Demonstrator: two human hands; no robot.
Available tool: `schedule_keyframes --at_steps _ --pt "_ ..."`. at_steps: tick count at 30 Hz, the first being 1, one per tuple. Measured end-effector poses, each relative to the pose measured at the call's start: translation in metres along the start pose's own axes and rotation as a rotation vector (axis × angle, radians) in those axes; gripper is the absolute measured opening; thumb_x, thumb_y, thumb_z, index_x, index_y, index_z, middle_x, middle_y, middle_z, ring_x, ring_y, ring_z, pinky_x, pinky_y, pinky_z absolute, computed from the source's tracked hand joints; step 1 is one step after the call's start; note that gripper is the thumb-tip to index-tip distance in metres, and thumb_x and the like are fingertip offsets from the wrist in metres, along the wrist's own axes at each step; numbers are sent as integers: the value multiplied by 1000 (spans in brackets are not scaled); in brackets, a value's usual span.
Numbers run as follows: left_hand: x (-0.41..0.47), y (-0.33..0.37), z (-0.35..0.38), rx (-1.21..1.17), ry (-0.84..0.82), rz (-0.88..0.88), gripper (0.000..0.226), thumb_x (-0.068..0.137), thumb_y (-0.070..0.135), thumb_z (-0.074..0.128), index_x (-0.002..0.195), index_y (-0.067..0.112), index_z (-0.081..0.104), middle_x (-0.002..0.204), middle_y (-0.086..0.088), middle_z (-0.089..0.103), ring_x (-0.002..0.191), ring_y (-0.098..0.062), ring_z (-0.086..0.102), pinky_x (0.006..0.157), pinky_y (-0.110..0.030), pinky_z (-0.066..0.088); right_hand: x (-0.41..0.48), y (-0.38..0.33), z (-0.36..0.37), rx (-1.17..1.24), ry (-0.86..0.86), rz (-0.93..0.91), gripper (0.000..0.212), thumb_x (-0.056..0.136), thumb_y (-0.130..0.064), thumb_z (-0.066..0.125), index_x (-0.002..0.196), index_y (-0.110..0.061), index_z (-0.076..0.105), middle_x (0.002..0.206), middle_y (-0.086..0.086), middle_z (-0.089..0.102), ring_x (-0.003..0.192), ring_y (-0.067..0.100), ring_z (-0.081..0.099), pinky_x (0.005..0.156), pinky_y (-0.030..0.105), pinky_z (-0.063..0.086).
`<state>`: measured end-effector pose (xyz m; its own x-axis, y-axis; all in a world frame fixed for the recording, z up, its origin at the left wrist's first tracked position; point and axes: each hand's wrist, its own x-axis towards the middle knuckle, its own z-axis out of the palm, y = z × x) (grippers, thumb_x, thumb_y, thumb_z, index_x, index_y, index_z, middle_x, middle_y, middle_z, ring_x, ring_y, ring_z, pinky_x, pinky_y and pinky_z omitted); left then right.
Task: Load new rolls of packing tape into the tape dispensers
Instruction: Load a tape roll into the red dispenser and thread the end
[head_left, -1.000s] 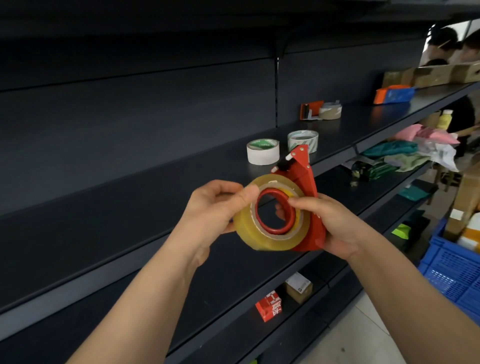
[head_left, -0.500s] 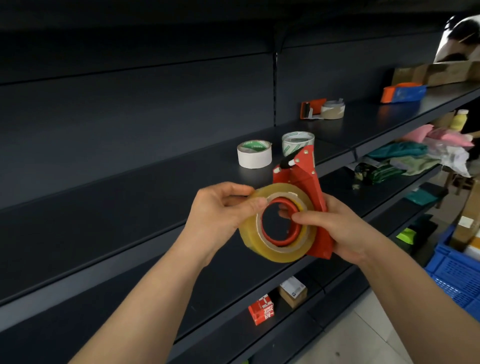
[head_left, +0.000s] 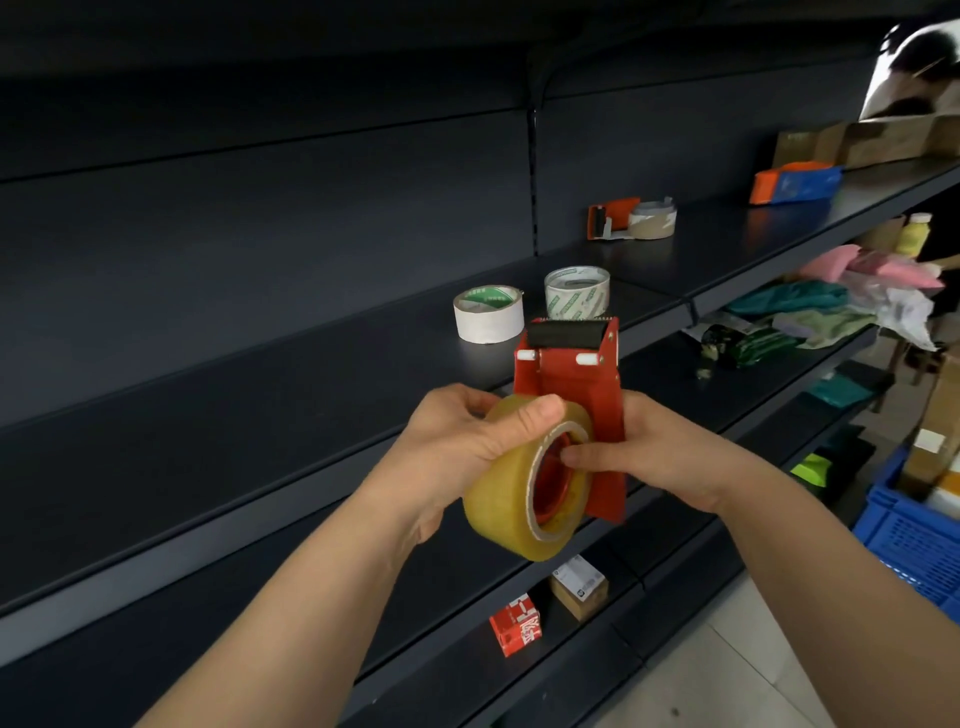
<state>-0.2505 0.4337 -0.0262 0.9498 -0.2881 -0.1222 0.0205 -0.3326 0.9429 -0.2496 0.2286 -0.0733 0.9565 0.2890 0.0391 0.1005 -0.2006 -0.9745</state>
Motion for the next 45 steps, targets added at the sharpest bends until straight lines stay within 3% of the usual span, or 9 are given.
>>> schedule_keyframes --at_steps 5,10,13,16,18,25,31,37,45 --pt "1 -2 -10 -160 -231 1 56 71 35 71 119 6 63 109 -13 74 100 -27 71 86 -38 58 3 3 -1 -23 159 -9 58 82 -14 76 132 -28 49 117 -3 69 111 15 65 95 36 53" --pt "4 -6 7 -267 -72 9 43 75 21 73 113 2 65 102 -14 75 94 -28 73 78 -37 61 6 3 8 -384 461 -35 78 80 -32 76 146 -33 33 137 -1 44 125 13 46 104 41 43" --pt "9 -6 13 -333 47 -19 32 85 15 70 112 -2 66 101 -16 75 93 -31 73 83 -43 59 -11 -5 21 -296 678 -208 42 87 -35 66 125 -29 49 116 -6 51 100 2 54 87 30 51" --pt "11 -3 16 -364 81 2 28 86 17 70 107 -2 69 98 -18 75 93 -33 73 86 -46 58 -23 -12 34 -114 197 -97 60 74 -48 72 123 -44 38 114 -12 61 105 4 63 84 21 53" --pt "11 -1 15 -335 42 19 27 87 20 69 105 0 69 96 -15 76 90 -30 74 82 -41 60 -21 -8 37 -133 51 -82 84 76 -28 82 127 -56 23 122 -10 64 110 5 64 92 27 54" --pt "17 -3 -11 279 266 372 12 83 44 68 90 36 72 93 14 71 92 -6 66 85 -33 55 -15 -1 29 75 112 -110 83 84 9 67 143 -39 32 115 1 69 104 16 68 88 36 56" --pt "11 0 -28 434 14 697 56 57 37 87 108 27 65 118 14 59 119 -4 53 99 -19 41 -13 -11 35 89 104 -196 90 88 9 62 154 -31 16 135 -2 58 119 11 59 97 31 52" --pt "4 -1 -44 571 169 692 55 55 40 88 102 30 60 114 15 58 116 -11 53 96 -30 44 7 -16 50 177 -9 -214 93 82 2 61 156 -25 13 144 3 51 128 19 54 107 41 45" --pt "-16 -5 -40 621 234 608 40 64 33 86 95 27 62 107 14 60 108 -7 56 90 -18 43 13 -5 52 224 -164 -208 88 85 -3 60 156 -27 15 147 2 49 132 18 50 108 44 43"
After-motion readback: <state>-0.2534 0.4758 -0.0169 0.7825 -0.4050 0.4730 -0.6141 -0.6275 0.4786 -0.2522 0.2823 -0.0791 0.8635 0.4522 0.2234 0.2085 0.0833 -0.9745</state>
